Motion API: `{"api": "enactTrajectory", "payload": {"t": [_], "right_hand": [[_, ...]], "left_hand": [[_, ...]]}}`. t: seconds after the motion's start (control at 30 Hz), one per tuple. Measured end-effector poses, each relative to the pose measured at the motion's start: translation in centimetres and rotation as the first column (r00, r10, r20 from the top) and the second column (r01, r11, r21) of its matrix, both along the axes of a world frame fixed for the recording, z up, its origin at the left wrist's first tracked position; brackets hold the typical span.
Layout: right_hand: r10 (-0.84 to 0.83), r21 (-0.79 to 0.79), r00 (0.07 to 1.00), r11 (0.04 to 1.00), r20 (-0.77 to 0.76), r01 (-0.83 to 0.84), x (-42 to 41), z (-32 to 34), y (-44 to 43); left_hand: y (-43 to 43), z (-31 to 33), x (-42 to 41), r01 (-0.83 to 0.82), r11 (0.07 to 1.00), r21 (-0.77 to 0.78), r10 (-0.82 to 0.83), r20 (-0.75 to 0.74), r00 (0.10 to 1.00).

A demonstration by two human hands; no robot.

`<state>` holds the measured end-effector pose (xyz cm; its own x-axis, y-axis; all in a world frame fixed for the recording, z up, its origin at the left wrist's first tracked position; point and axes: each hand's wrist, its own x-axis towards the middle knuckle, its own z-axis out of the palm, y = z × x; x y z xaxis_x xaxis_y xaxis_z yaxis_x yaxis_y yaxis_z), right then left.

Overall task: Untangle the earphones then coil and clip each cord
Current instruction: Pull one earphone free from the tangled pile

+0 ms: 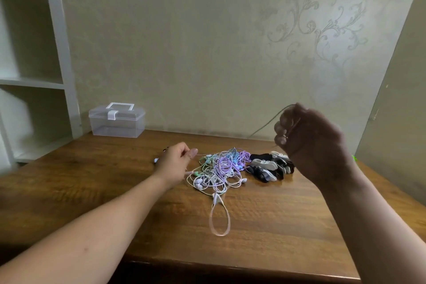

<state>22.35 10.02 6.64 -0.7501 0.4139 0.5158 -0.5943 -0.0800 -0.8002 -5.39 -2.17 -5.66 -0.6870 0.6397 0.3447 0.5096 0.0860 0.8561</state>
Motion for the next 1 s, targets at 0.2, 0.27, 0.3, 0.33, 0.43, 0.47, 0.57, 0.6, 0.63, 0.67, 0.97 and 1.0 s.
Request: {"api": "enactTrajectory", "payload": {"t": [0.2,0.27,0.3,0.33,0.43,0.47,0.57,0.6,0.63,0.67,0.97,1.0], "right_hand": [[-0.089,0.003,0.994,0.996,0.067,0.089,0.3,0.2,0.1],[-0.122,-0.003,0.988,0.992,0.091,0.122,0.3,0.0,0.0],[-0.130,0.003,0.988,0.991,0.087,0.131,0.2,0.0,-0.1],[-0.141,0.015,0.987,0.990,0.078,0.140,0.2,0.0,-0.1],[-0.167,0.032,0.985,0.986,0.048,0.166,0.2,0.2,0.1],[-0.168,0.027,0.985,0.986,0.039,0.167,0.3,0.3,0.3],[-0.164,0.019,0.986,0.986,0.040,0.163,0.3,0.5,0.6],[-0.170,0.035,0.984,0.985,0.055,0.169,0.2,0.3,0.6],[-0.189,0.074,0.979,0.980,0.079,0.183,0.0,-0.1,0.6],[-0.233,0.140,0.965,0.966,0.123,0.215,-0.2,-0.6,0.7],[-0.708,0.752,0.613,0.603,0.350,0.267,-3.3,-5.7,-0.9],[-0.675,0.731,0.650,0.630,0.351,0.260,-4.1,-5.7,-1.5]], "left_hand": [[-1.9,-1.0,0.2,-0.129,0.972,-0.198,-0.011,-0.584,0.811],[-1.7,-1.6,-0.6,-0.174,0.963,-0.204,-0.022,-0.707,0.706],[-1.5,-1.8,-0.9,-0.178,0.962,-0.206,-0.033,-0.738,0.674],[-1.4,-2.1,-1.4,-0.176,0.961,-0.214,-0.046,-0.752,0.657],[-1.6,-3.4,-3.1,-0.209,0.944,-0.255,-0.032,-0.703,0.710],[-1.8,-3.8,-3.6,-0.254,0.929,-0.270,0.017,-0.655,0.756],[-1.5,-3.2,-3.2,-0.168,0.972,-0.166,0.148,-0.127,0.981],[-1.1,-2.5,-2.6,-0.095,0.994,-0.045,0.101,0.171,0.980],[-0.7,-1.5,-1.9,-0.049,0.996,0.072,0.017,0.399,0.917],[-0.4,-0.5,-1.3,-0.011,0.989,0.146,-0.067,0.520,0.852],[2.8,5.8,2.7,0.170,0.980,0.106,-0.180,0.087,0.980],[3.3,6.0,3.1,0.170,0.981,0.095,-0.171,-0.001,0.985]]}}
